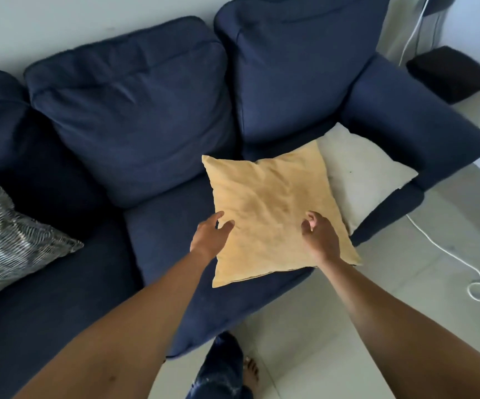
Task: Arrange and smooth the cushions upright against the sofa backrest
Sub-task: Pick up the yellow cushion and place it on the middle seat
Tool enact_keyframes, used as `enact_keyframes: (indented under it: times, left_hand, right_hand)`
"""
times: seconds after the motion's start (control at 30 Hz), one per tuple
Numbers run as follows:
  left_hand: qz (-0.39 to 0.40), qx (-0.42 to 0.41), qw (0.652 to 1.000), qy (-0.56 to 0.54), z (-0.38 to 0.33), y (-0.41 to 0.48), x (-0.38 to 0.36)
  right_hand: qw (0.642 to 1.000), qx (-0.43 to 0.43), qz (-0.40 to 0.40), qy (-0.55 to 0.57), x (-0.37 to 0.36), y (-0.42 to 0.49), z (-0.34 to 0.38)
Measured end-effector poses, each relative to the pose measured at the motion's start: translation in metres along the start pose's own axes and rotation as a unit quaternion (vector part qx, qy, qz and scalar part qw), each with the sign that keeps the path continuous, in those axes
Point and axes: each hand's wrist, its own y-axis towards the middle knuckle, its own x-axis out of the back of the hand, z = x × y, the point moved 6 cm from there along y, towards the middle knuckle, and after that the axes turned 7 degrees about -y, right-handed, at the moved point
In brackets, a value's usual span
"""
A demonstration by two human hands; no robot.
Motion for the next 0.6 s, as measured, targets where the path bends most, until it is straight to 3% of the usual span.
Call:
enact_keyframes:
  times: [0.27,0.6]
  left_hand:
    - [0.049,0.078,0.995,-0.037,-0.018,0.058,-0.04]
    - [-0.022,0.134,0.99,-0.033,-0.032,0.136,-0.034]
  right_hand:
    - [0.993,-0.076,0.058,-0.063,0.005,0.073,-0.02]
    - [0.987,-0.152,0.051,-0.028,-0.01,0.178,-0.041]
